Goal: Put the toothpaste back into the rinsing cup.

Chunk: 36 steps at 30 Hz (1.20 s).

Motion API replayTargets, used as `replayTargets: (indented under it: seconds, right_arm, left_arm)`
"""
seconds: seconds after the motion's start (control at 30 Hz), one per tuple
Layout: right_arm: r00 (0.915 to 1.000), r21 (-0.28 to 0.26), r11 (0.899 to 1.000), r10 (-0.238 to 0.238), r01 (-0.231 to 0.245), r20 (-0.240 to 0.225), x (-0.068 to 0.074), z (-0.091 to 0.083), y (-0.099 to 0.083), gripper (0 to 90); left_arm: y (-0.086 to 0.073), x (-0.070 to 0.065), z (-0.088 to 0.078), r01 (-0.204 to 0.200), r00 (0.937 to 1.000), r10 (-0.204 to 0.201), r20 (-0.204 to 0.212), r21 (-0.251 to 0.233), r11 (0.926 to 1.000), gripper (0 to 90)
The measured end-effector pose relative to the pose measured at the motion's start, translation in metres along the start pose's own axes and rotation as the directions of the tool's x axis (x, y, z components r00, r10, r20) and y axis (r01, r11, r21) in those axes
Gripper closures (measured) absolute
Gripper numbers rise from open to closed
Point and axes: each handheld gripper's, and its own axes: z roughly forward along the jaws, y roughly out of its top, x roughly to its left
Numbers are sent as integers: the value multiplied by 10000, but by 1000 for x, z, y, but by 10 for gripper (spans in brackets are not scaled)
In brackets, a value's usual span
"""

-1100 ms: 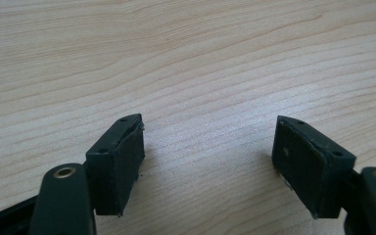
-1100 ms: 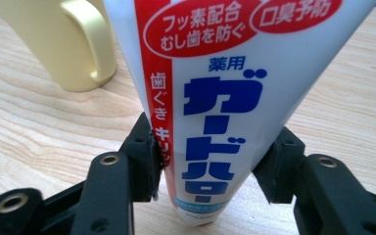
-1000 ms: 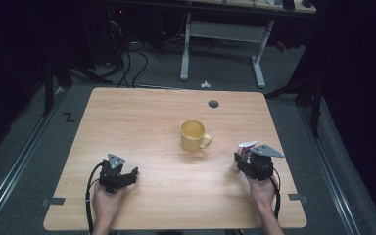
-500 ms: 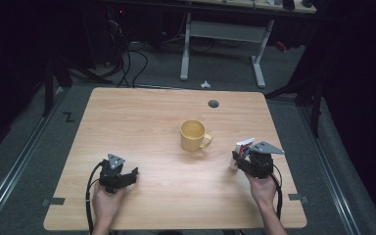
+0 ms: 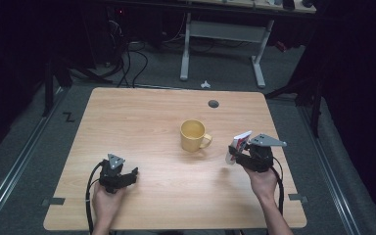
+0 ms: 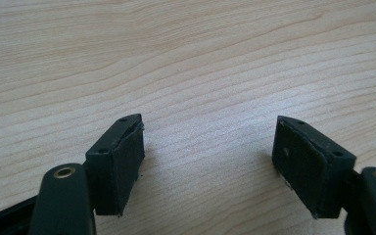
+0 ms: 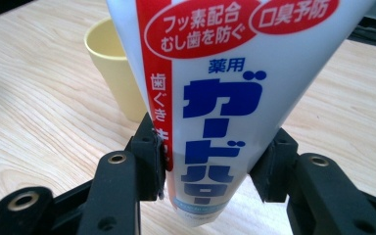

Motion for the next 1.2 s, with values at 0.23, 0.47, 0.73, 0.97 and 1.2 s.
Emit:
replayTargets:
  seconds: [0.23,0.47,0.73,0.97,1.2]
  right_arm:
    - [9996,-289,9995,-120,113,-264,-1,-3,17,546]
    - [9982,-480,9980,-425,405,-414,1,-5,33,544]
    - [9923,-611,9954,-793,737,-951,9,2,57,542]
    - [9861,-784,9929,-993,894,-1332,15,13,74,542]
    - [9809,-818,9924,-1048,924,-1638,18,21,82,543]
  left_arm:
    - [0,0,0,3,10000,-3,-2,-6,10000,281]
    - [0,0,0,-7,10000,7,2,0,10000,281]
    - [0,0,0,-13,10000,13,1,1,10000,280]
    - [0,0,0,-19,10000,19,5,-2,10000,279]
    - [0,0,0,-17,10000,17,2,1,10000,279]
